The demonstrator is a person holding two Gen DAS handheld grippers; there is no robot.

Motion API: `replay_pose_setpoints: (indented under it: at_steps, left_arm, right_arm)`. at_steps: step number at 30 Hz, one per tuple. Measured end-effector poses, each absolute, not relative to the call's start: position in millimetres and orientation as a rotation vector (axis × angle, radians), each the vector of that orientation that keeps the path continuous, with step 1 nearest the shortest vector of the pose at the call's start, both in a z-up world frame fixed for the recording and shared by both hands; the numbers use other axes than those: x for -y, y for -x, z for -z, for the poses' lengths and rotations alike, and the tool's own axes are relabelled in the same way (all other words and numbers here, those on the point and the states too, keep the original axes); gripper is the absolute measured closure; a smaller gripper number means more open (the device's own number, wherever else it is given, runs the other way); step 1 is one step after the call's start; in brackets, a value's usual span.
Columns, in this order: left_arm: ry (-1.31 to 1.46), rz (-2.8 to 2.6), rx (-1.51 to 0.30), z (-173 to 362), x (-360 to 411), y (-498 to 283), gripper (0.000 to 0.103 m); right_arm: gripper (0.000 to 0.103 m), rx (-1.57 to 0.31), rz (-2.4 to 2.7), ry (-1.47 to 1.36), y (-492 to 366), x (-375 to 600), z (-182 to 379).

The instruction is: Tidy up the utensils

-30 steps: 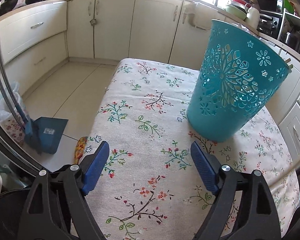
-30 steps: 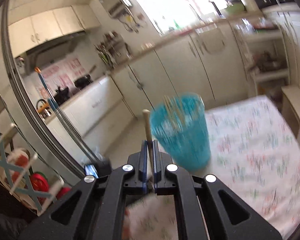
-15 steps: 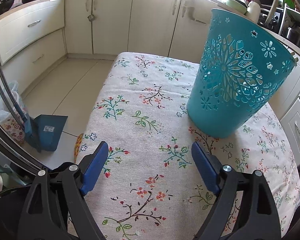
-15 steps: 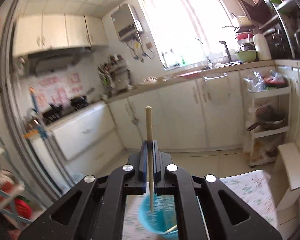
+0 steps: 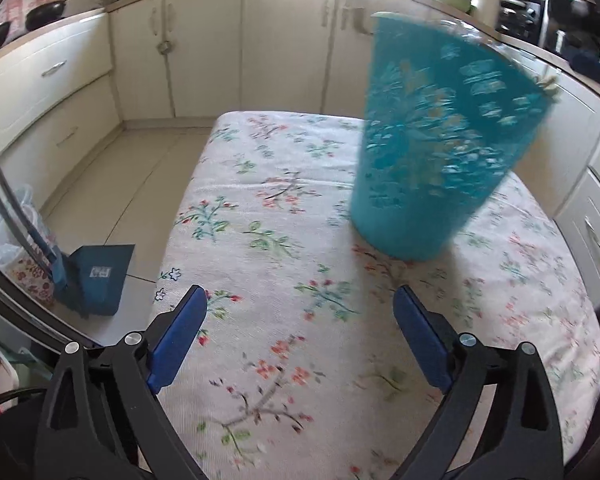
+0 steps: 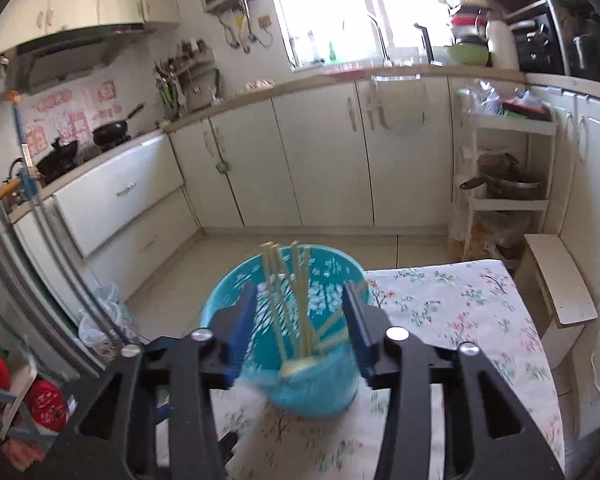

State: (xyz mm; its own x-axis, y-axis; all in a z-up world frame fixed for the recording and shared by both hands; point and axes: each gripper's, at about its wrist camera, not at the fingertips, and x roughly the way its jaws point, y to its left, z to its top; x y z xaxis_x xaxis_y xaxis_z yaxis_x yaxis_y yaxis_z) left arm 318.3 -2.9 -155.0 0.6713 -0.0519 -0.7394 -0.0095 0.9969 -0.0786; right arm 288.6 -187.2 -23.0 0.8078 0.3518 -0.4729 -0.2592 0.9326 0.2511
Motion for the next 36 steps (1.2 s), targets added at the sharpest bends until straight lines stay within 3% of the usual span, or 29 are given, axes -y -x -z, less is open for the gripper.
replay_pose_setpoints:
  at_steps: [2, 9, 18, 23, 36]
  left_arm:
    - [0.067, 0.022, -0.815, 139.3, 6.9, -305.6, 0.010]
    - [0.004, 0.060, -0.809, 85.3, 29.1, -235.9, 0.008]
    - [-0.090, 0.080, -0.738, 30.6, 40.6, -135.3, 0.008]
    - [-0.038, 0.101, -0.804, 28.5, 23.2, -107.3, 0.008]
    - [-0.065, 0.051, -0.760, 17.8, 5.4, -44.9, 0.008]
  right_arm:
    - [0.028, -0.558, -0.316, -0.192, -258.0, 194.1, 24.3]
    - [0.008, -0.639, -0.233, -0.288, -178.4, 217.7, 26.4]
    - [0.007, -0.624, -0.113, -0.282, -89.5, 220.7, -5.5]
    - [0.007, -0.588, -0.105, -0.269, -40.9, 206.5, -2.3]
    - [0.007, -0.570, -0.036, -0.257, 23.1, 190.4, 17.7]
